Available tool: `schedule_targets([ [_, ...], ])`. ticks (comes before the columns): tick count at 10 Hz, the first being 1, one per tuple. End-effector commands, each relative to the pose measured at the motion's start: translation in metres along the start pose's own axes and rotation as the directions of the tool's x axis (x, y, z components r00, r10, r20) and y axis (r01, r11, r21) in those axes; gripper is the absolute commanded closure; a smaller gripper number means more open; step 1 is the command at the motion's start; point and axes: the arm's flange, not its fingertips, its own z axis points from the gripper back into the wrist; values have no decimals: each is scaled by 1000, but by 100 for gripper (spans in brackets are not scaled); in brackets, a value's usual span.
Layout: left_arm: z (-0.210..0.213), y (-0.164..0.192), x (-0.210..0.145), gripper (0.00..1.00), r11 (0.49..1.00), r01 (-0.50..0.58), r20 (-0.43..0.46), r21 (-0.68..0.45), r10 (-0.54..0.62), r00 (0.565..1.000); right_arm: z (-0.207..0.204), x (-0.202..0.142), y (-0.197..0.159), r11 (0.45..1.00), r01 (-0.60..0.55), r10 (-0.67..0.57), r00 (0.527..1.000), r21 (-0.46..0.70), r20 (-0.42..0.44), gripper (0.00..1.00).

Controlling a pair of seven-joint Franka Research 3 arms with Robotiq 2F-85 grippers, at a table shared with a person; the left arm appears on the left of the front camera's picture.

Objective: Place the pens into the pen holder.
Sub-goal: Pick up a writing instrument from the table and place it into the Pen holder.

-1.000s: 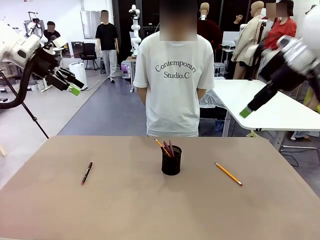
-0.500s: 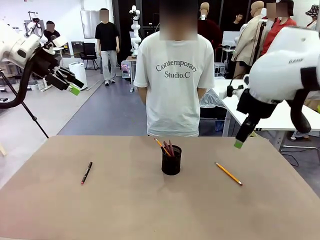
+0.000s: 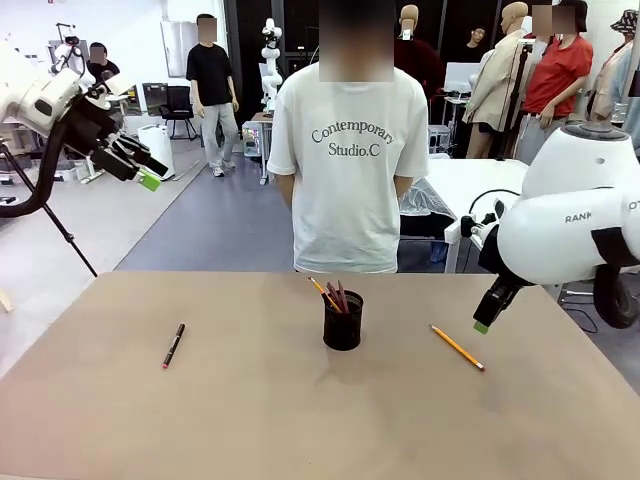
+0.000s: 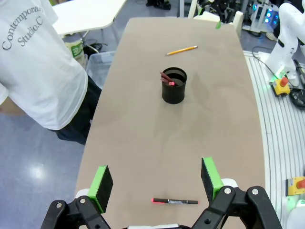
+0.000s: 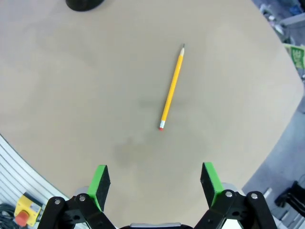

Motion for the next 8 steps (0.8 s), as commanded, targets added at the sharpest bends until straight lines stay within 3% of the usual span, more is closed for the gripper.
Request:
schedule_targets([
  [1,1,-1,2,3,1000,1,2,2,-1,1000,3,2,-2,1000,-3,3,1000,6,-10,0],
  [5,1,-1,2,3,1000,1,2,2,-1,1000,0,0,0,1000,-1,1,1000,3,-4,0],
  [6,1,-1,2,3,1000,1,2,2,-1,1000,-23,21,-9,1000,6,-6,997,-9,-79,0],
  [8,1,-1,2,3,1000,1,2,2,-1,1000,-62,44,-5,998,57,-54,992,16,-113,0],
])
